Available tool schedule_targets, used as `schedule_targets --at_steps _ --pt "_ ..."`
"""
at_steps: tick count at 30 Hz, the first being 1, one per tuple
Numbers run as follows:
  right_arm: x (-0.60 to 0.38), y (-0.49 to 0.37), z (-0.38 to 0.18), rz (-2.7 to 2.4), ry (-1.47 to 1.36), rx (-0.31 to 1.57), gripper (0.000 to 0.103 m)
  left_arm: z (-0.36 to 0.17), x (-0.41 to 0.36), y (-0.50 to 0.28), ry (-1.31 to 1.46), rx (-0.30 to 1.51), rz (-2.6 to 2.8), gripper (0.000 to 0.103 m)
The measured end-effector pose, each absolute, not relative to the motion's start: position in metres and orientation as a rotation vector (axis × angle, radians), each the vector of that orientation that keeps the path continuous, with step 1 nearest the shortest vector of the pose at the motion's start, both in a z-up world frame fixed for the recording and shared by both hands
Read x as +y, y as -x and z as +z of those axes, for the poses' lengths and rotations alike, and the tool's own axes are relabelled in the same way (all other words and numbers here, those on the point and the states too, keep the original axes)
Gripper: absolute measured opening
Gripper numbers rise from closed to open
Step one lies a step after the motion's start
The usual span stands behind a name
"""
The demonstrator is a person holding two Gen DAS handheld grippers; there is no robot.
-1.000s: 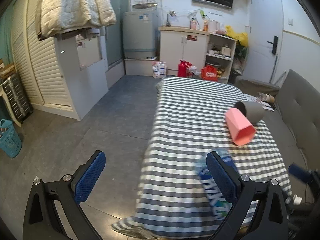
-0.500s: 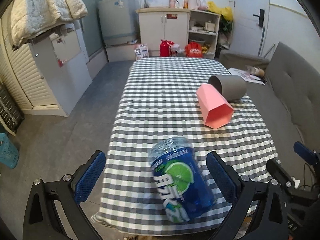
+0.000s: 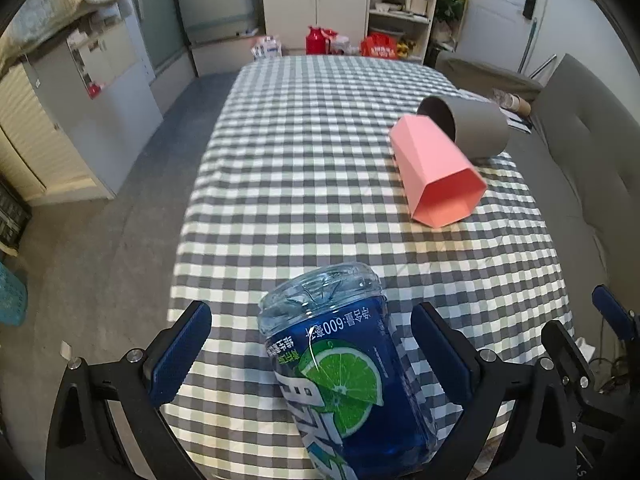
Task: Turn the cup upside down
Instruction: 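Lift the blue bottle off the table with the left tool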
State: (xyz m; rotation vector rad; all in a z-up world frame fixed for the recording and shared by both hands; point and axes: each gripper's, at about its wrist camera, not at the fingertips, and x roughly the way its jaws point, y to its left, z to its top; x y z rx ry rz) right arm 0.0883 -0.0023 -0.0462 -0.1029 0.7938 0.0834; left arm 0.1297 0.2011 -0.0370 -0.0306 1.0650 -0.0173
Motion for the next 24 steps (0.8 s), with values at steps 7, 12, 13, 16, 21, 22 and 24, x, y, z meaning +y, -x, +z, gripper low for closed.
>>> schedule_targets --at_steps 7,12,13,16,21,22,24 --pt "-0.003 -0.093 -0.05 0.096 0.077 0.805 0.082 -0.051 0.205 -0.138 0.11 1.132 -0.057 0.078" --pt "-0.005 -0.093 -0.05 0.09 0.061 0.802 0.082 -0.044 0.203 -0.137 0.117 1.108 -0.084 0.077" --pt "-0.005 -0.092 -0.05 0.089 0.062 0.801 0.082 -0.041 0.204 -0.137 0.119 1.093 -0.088 0.077" --pt "-0.005 -0.091 -0.049 0.091 0.064 0.793 0.082 -0.028 0.203 -0.136 0.121 1.021 -0.102 0.077" --pt "-0.006 -0.089 -0.048 0.087 0.054 0.784 0.082 -0.01 0.193 -0.143 0.042 0.905 -0.116 0.077" --pt "-0.006 -0.089 -0.047 0.087 0.053 0.785 0.082 -0.01 0.19 -0.146 0.014 0.901 -0.115 0.077" --pt "-0.007 -0.089 -0.048 0.084 0.051 0.786 0.082 -0.016 0.188 -0.152 -0.009 0.942 -0.128 0.077"
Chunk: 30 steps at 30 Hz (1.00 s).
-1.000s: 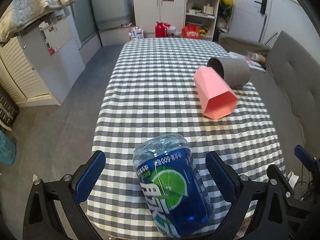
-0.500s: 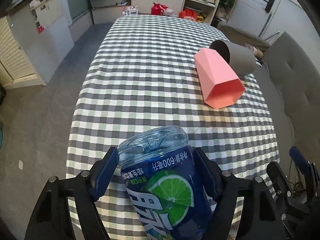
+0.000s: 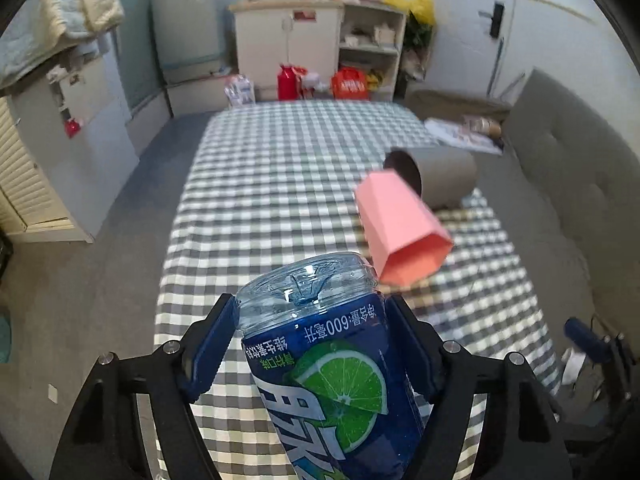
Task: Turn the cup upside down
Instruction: 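Lift the blue bottle off the table with the left tool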
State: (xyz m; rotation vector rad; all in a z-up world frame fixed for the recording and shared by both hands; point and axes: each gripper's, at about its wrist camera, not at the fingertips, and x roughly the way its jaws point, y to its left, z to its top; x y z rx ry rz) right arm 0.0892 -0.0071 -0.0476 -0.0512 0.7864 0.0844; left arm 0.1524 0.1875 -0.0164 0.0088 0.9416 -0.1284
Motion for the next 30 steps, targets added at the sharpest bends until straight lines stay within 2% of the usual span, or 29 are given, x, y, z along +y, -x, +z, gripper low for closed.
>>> schedule_targets --at_steps 6,8,10,18,24,26,27,30 --pt "-0.009 -0.093 -0.051 0.085 0.039 0.801 0.082 -0.047 0.188 -0.159 -0.004 1.101 -0.129 0.079" --pt "-0.009 -0.093 -0.051 0.086 0.038 0.8 0.082 -0.047 0.19 -0.161 0.006 1.122 -0.12 0.079" --pt "-0.009 -0.093 -0.051 0.085 0.038 0.798 0.082 -0.045 0.19 -0.164 0.002 1.161 -0.088 0.085" --pt "-0.009 -0.093 -0.05 0.083 0.035 0.793 0.082 -0.034 0.213 -0.177 0.164 1.278 -0.059 0.085" --pt "-0.009 -0.092 -0.05 0.084 0.039 0.791 0.082 -0.049 0.219 -0.188 0.245 1.347 -0.086 0.085" --pt "-0.009 -0.093 -0.05 0.084 0.04 0.79 0.082 -0.05 0.218 -0.19 0.256 1.351 -0.107 0.082" --pt "-0.009 -0.092 -0.05 0.084 0.04 0.791 0.082 -0.049 0.217 -0.19 0.257 1.351 -0.112 0.074" --pt "-0.008 -0.092 -0.05 0.084 0.04 0.79 0.082 -0.044 0.214 -0.192 0.255 1.34 -0.145 0.075"
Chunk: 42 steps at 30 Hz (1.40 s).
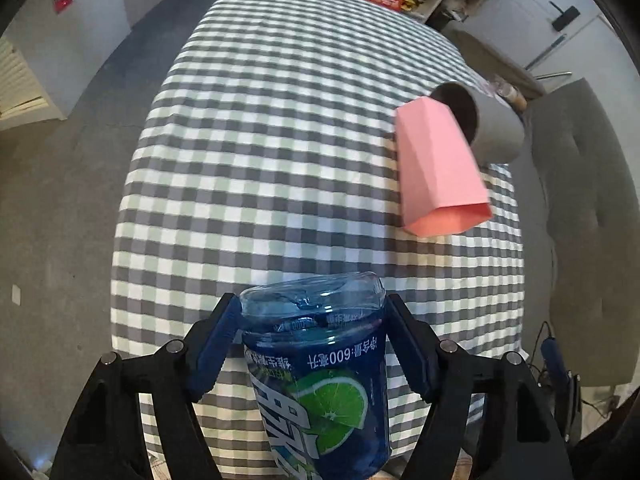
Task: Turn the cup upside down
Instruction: 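Lift the blue bottle off the table with the left tool, then rotate the held bottle with the left tool so its cap points up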
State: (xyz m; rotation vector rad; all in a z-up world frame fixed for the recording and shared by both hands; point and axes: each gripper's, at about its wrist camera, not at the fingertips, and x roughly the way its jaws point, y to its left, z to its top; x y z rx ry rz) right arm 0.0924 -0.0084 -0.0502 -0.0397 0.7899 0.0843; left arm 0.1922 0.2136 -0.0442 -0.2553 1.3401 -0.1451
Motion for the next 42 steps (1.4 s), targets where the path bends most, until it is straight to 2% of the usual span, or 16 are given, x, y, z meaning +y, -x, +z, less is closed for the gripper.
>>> schedule_targets --at_steps 5,10,21,34,37,41,42 --pt "-0.009 -0.093 -0.05 0.085 0.04 0.788 0.082 -0.018 0.207 -0.187 0.205 1.206 -0.164 0.075" --pt "-0.01 -0.093 -0.049 0.079 0.039 0.777 0.082 0.012 0.196 -0.163 0.092 0.977 -0.148 0.075" --pt "-0.015 -0.09 -0.046 0.067 0.035 0.761 0.082 0.003 0.189 -0.085 -0.009 0.777 -0.189 0.075" --pt "-0.014 -0.082 -0.038 0.065 0.036 0.744 0.082 -0.012 0.195 -0.049 0.047 0.761 -0.282 0.082" --pt "-0.016 -0.081 -0.037 0.061 0.026 0.745 0.082 -0.023 0.185 -0.053 0.009 0.82 -0.301 0.083" --pt "-0.016 -0.08 -0.038 0.061 0.017 0.749 0.082 -0.046 0.175 -0.073 -0.031 0.986 -0.281 0.083" --pt "-0.016 -0.08 -0.038 0.062 0.018 0.749 0.082 -0.053 0.175 -0.076 -0.025 1.019 -0.278 0.079"
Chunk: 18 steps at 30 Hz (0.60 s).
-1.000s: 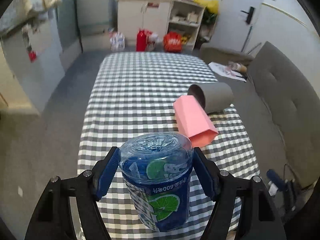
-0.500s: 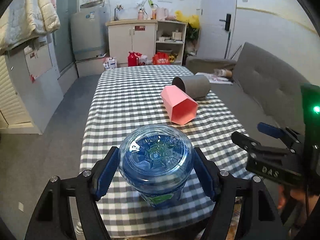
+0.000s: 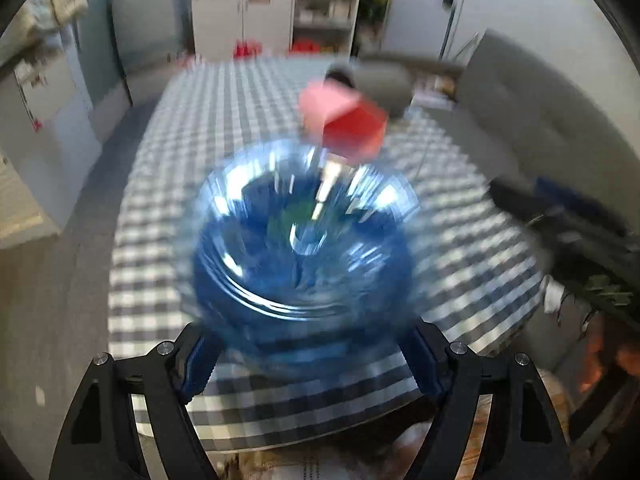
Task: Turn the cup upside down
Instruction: 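Rotate the held bottle with the left tool so its cap points up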
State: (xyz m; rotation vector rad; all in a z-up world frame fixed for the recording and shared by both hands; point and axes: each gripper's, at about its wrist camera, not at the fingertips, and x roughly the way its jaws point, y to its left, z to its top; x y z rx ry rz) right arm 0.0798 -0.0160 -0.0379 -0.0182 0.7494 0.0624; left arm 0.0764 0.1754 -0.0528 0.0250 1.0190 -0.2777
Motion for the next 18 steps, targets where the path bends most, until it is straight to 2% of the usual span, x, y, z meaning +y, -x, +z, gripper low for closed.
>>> schedule_targets --at_steps 1,10,18 --pt "-0.016 -0.079 -0.038 0.064 0.019 0.749 0.082 -0.056 0.176 -0.078 -0.017 1.035 -0.272 0.068" --pt "-0.019 -0.081 -0.04 0.065 0.0 0.754 0.082 -0.039 0.181 -0.077 0.022 0.933 -0.296 0.066" --pt "-0.021 -0.086 -0.041 0.054 -0.003 0.752 0.082 -0.038 0.17 -0.126 0.013 0.878 -0.267 0.066"
